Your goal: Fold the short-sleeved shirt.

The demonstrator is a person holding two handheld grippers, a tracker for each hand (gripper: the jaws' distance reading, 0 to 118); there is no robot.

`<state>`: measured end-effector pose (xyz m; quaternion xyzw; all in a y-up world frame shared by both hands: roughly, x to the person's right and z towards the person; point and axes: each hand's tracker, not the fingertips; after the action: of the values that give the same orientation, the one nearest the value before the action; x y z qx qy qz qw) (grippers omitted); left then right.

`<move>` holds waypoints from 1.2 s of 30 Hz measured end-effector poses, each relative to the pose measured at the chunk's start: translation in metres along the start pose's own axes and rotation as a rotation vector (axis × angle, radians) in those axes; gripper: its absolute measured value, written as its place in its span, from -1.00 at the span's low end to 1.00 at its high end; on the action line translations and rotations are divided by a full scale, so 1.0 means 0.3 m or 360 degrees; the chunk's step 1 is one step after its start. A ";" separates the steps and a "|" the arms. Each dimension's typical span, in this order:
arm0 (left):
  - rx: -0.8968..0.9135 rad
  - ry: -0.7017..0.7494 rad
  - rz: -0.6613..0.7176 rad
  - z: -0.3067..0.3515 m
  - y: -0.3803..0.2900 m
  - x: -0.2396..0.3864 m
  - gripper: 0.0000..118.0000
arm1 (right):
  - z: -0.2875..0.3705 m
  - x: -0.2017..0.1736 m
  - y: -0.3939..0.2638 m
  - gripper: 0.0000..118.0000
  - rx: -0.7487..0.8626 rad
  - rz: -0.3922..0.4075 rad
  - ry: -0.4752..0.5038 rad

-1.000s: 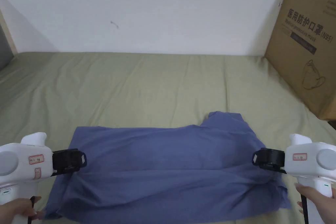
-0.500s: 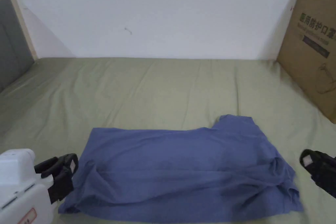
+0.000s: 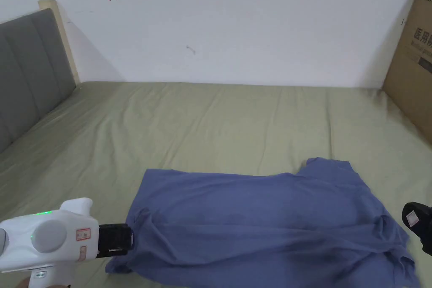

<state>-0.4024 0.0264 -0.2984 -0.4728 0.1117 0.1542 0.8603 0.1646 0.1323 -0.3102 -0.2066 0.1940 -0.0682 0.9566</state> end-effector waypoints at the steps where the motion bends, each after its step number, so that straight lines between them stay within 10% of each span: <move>1: 0.0058 -0.0015 -0.0007 -0.030 0.009 -0.004 0.90 | -0.002 0.004 -0.004 -1.00 -0.0012 -0.0008 -0.0003; 10: -0.0157 0.0120 -0.0284 -0.246 -0.073 0.064 0.69 | -0.041 0.028 -0.030 -1.00 -0.0164 -0.0017 -0.0061; 11: -0.0170 0.0091 -0.0222 -0.231 -0.068 0.054 0.43 | -0.044 0.033 -0.035 -1.00 -0.0173 -0.0011 -0.0071; 13: 0.0027 0.0067 -0.0185 -0.166 -0.071 0.040 -1.00 | -0.050 0.057 -0.042 -1.00 -0.0181 -0.0012 -0.0080; 19: 0.0241 -0.0001 -0.0109 0.031 -0.084 0.014 -1.00 | -0.108 0.246 -0.075 -0.80 -0.0259 -0.0183 -0.0168; 21: 0.0244 -0.0020 -0.0075 0.059 -0.089 0.008 -1.00 | -0.172 0.327 -0.097 0.60 -0.0419 -0.0209 -0.0186; 22: 0.0245 -0.0042 -0.0055 0.065 -0.075 0.012 -1.00 | -0.215 0.366 -0.111 1.00 -0.0532 -0.0225 -0.0202; 26: 0.0194 -0.0050 -0.0030 0.060 -0.075 0.032 -1.00 | -0.372 0.472 -0.191 0.97 -0.0893 -0.0283 -0.0332; 31: 0.0166 -0.0035 -0.0025 0.055 -0.076 0.043 -1.00 | -0.540 0.458 -0.266 0.92 -0.1097 -0.0050 -0.0439; 36: 0.0135 -0.0034 -0.0038 0.044 -0.071 0.046 -1.00 | -0.601 0.410 -0.270 0.43 -0.1218 0.0107 -0.0383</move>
<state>-0.3812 0.0291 -0.2796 -0.4356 0.1033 0.1440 0.8825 0.2011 -0.0334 -0.4697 -0.5478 0.0986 0.0650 0.8282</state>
